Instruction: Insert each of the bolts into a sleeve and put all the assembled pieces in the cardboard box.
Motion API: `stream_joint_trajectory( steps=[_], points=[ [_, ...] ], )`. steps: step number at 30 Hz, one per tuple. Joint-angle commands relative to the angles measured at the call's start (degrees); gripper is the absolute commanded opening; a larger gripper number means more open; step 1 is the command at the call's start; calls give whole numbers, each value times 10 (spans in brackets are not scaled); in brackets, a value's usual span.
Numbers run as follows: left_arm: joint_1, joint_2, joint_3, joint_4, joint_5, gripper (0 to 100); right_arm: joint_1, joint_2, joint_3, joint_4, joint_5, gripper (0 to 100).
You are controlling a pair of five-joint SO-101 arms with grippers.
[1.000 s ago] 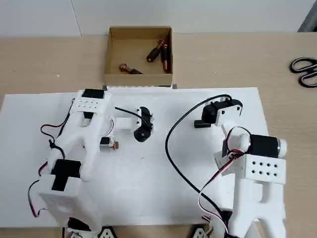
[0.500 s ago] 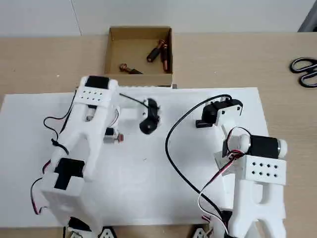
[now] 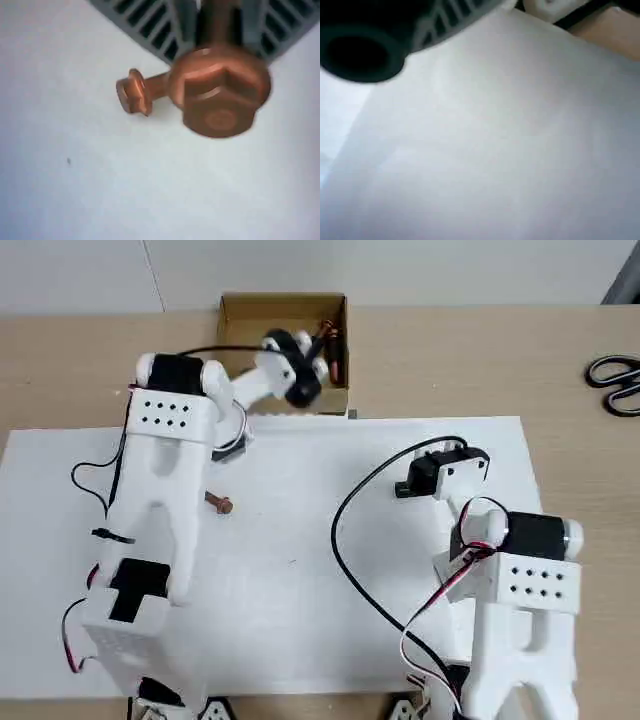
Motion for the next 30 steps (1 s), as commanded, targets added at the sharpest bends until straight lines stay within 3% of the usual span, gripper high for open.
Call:
stream_joint_trajectory(
  steps=[1, 9, 16, 22, 30],
  points=[
    [4, -55, -25, 11, 85, 6, 6, -15, -62, 19, -29, 6],
    [30, -292, 44, 11, 220, 7, 2, -26, -113, 34, -114, 6],
    [27, -426, 161, 11, 262, 6, -7, -171, -111, 27, -119, 6],
    [27, -491, 189, 7, 324, 6, -31, -233, -96, 7, -133, 2],
    [27, -557, 216, -13, 468, 6, -91, -373, 3, -82, -275, 2]
  ],
)
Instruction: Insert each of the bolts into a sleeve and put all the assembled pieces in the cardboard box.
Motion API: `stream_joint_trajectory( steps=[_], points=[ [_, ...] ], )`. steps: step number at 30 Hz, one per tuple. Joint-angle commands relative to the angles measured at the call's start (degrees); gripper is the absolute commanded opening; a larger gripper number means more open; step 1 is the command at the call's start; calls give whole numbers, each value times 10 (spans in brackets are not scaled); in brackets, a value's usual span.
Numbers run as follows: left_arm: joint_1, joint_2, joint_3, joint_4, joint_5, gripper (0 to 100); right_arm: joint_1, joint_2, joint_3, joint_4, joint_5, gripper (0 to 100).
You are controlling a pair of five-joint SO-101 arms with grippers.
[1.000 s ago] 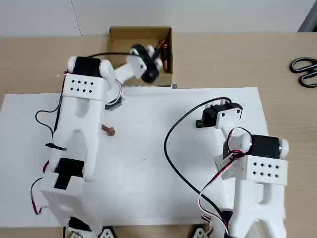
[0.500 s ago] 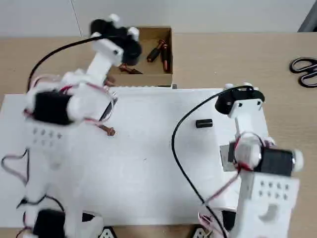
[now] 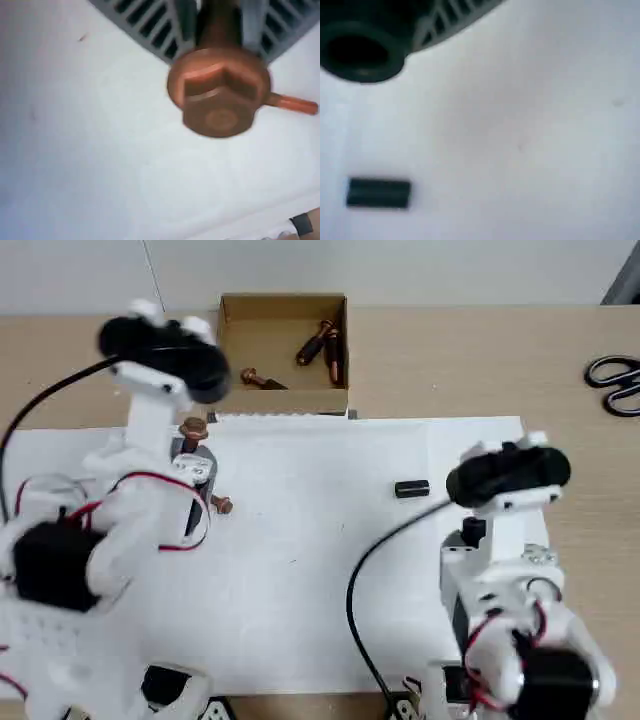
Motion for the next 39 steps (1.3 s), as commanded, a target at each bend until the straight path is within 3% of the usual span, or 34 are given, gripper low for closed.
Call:
stream_joint_trajectory(
  steps=[1, 10, 17, 28, 39],
  points=[
    [2, -41, 23, -26, 71, 6, -40, -77, 46, -48, -54, 2],
    [2, -156, 201, -135, 242, 6, -101, -269, 215, -83, -64, 2],
    [3, -250, 352, -229, 358, 6, -151, -300, 261, -92, -68, 2],
    [7, -427, 551, -367, 377, 6, -180, -300, 299, -168, -66, 2],
    [7, -613, 772, -593, 376, 6, -305, -300, 398, -294, -63, 3]
  ],
)
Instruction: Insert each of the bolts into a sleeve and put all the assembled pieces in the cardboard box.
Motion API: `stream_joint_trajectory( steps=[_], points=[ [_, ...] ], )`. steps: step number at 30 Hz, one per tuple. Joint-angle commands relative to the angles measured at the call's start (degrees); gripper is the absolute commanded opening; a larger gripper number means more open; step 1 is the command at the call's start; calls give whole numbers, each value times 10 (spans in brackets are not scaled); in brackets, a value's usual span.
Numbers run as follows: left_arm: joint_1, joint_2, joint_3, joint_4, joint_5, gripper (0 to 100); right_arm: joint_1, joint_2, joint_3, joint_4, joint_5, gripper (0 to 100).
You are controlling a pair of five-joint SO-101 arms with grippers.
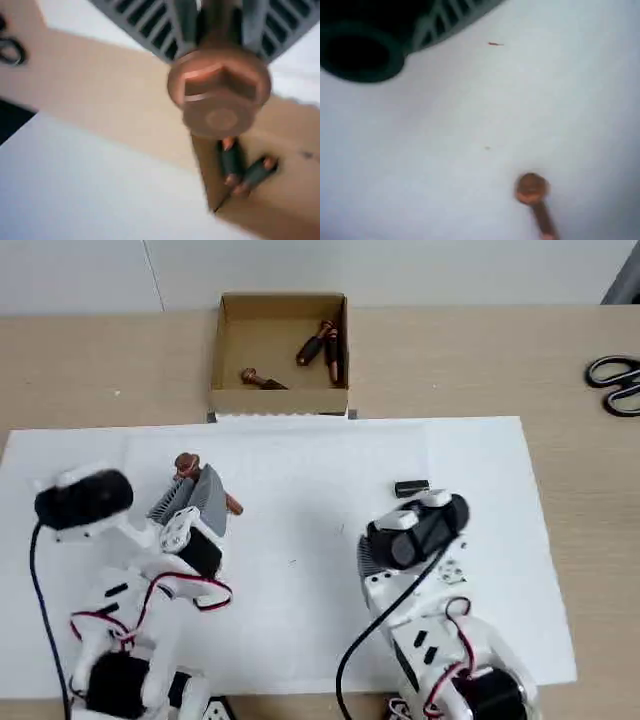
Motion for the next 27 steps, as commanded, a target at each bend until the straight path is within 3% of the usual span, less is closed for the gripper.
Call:
stream_joint_trajectory(
  steps=[1, 14, 27],
  points=[
    [4, -51, 31, -70, 3, 6, -46, -4, 13, -52, -4, 3],
    [171, -96, 76, -86, 6, 6, -103, -4, 75, -114, -2, 2],
    [191, -96, 96, -85, 6, 6, -127, -3, 76, -117, 40, 2]
  ],
)
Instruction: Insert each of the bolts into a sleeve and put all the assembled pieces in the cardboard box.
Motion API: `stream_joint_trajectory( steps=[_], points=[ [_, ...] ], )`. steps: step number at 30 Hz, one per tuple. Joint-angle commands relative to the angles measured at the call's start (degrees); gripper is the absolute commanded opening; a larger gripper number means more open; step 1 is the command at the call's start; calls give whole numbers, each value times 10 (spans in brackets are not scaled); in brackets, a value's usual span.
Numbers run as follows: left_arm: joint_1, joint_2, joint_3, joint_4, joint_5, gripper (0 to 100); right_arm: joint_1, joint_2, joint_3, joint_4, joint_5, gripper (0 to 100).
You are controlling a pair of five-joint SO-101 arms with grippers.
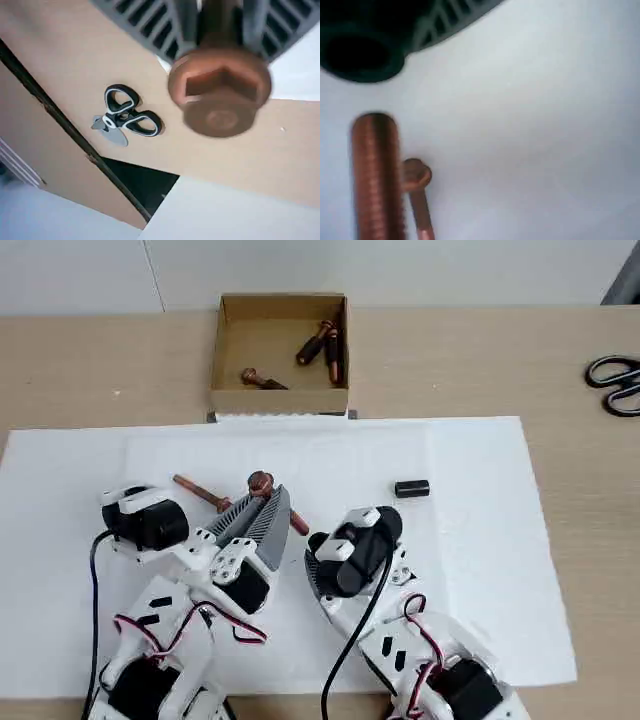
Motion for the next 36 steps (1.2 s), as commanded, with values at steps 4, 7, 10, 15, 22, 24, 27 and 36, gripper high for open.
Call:
stream_joint_trajectory(
  steps=[4, 7, 10, 15, 22, 24, 27, 36],
  points=[
    [37, -7, -4, 4, 1, 6, -5, -2, 4, -12, 59, 2],
    [44, -8, -4, 11, 0, 6, -5, -3, 4, -15, 82, 2],
    [44, -8, -4, 11, -1, 6, -4, -3, 4, -15, 84, 2],
    [43, -8, -4, 11, -11, 6, -2, -3, 4, -16, 84, 2],
    [45, -7, -1, 30, -33, 6, -2, -3, 3, -16, 84, 2],
    [45, -7, -1, 52, -33, 6, -2, -3, 3, -16, 84, 2],
    [45, -8, -1, 83, -33, 6, -2, -3, 2, -16, 84, 2],
    [79, -8, 12, 89, -33, 6, -3, -3, 4, -41, 83, 2]
  ],
)
